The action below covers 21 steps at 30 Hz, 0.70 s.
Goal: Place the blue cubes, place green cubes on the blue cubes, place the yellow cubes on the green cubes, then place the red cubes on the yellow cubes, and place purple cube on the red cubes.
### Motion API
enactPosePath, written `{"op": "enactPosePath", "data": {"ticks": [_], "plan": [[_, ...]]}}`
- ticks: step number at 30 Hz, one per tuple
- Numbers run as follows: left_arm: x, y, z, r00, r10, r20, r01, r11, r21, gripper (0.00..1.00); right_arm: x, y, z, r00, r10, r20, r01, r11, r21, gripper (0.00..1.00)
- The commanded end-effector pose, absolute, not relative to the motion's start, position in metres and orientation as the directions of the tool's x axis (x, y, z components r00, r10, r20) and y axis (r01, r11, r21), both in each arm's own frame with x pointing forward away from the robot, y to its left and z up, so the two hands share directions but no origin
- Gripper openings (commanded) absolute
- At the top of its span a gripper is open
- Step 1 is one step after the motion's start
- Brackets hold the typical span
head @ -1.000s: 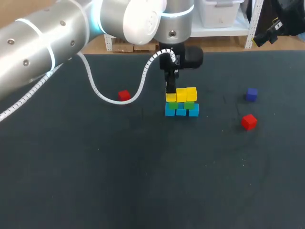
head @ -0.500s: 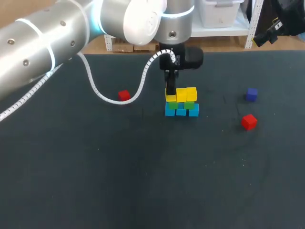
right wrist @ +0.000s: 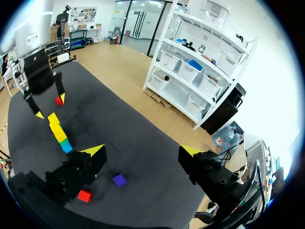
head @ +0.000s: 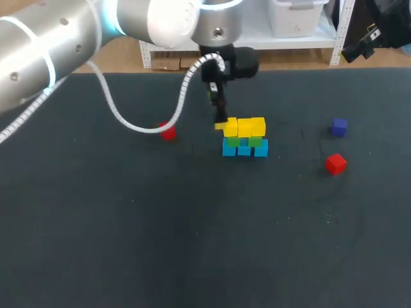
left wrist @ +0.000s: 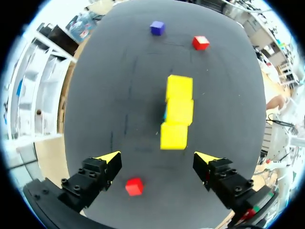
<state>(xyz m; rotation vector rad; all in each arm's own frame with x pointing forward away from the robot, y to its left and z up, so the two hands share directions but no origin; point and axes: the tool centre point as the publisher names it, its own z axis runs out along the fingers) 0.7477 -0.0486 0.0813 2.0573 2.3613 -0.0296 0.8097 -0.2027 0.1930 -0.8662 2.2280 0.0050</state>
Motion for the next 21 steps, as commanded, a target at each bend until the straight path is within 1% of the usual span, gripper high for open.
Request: {"op": "enactPosePath", "data": {"ticks": [1, 6, 11, 21], "plan": [[0.744, -0.021, 0.085, -0.177, 0.983, -0.056, 0.984, 0.178, 0.011, 1.0, 0.806, -0.201, 0.192, -0.502, -0.581, -0.641, -0.572, 0.779, -0.257, 1.0], [0.749, 0.0, 0.092, -0.251, 0.965, -0.075, 0.967, 0.253, 0.02, 1.0, 0.806, -0.201, 0.192, -0.502, -0.581, -0.641, -0.572, 0.779, -0.257, 1.0], [0.76, 0.022, 0.084, -0.348, 0.934, -0.075, 0.935, 0.352, 0.038, 1.0, 0.806, -0.201, 0.192, -0.502, -0.581, -0.641, -0.572, 0.779, -0.257, 1.0], [0.778, 0.051, 0.066, -0.446, 0.893, -0.065, 0.89, 0.45, 0.071, 1.0, 0.806, -0.201, 0.192, -0.502, -0.581, -0.641, -0.572, 0.779, -0.257, 1.0]]}}
